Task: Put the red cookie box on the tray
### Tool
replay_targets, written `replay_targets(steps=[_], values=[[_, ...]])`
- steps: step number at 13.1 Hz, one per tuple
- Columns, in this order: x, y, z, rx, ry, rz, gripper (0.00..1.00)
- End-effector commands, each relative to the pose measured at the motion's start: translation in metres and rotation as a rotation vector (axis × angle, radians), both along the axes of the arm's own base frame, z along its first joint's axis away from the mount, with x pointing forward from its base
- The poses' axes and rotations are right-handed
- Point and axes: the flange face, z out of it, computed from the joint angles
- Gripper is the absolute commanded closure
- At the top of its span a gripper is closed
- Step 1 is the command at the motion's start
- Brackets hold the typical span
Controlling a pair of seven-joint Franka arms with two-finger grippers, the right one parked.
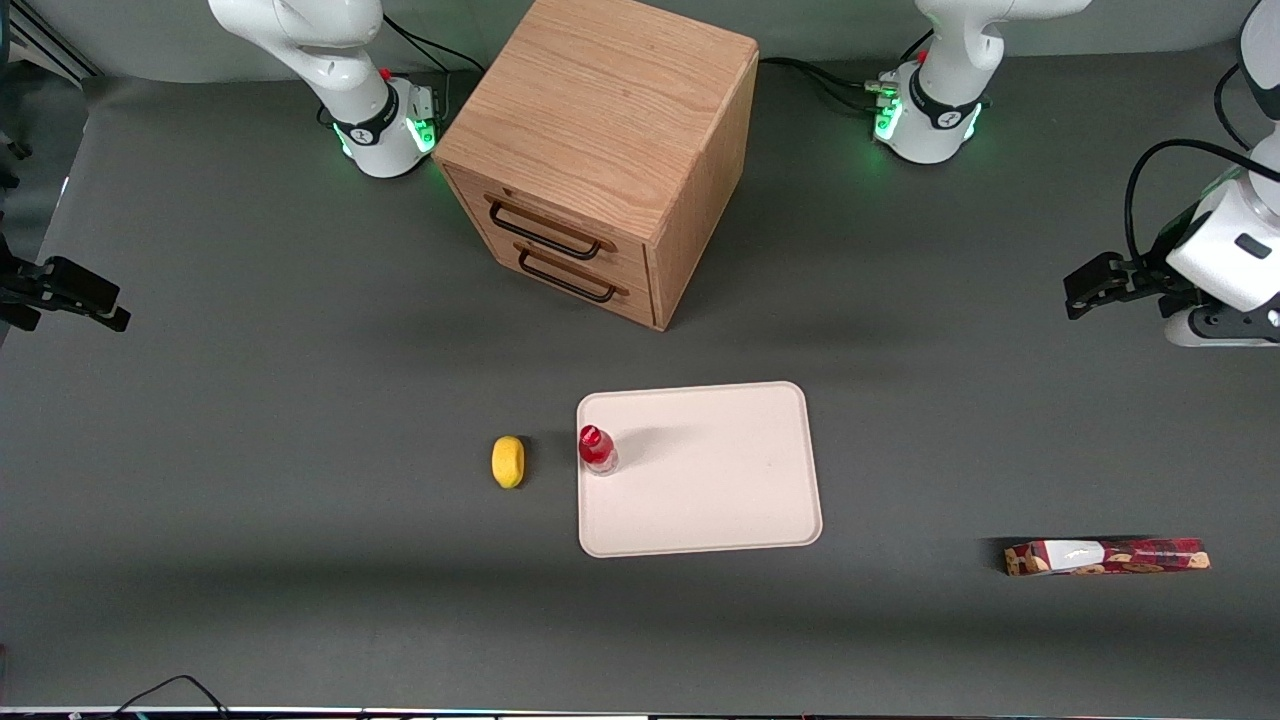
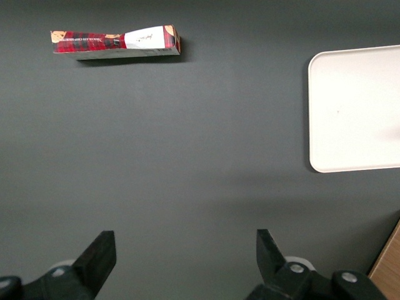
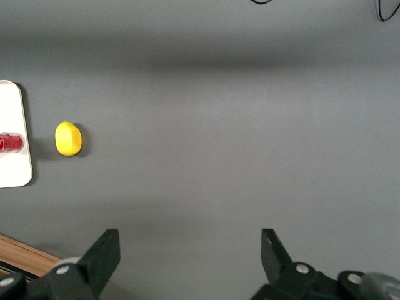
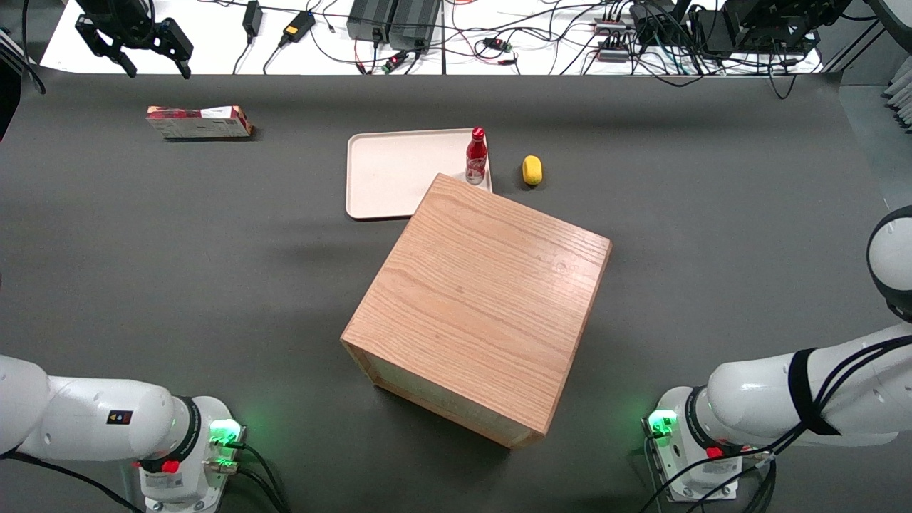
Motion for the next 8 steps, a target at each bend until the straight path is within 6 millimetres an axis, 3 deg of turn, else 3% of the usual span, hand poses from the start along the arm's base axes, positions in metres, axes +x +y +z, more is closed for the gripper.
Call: replay_targets(steps=[1, 8], values=[[-0.0007, -0.0015, 0.0028, 0.002, 0.002, -0.016, 0.0], [0.0038, -0.0017, 0.0043, 0.001, -0.002, -0.012, 0.0]])
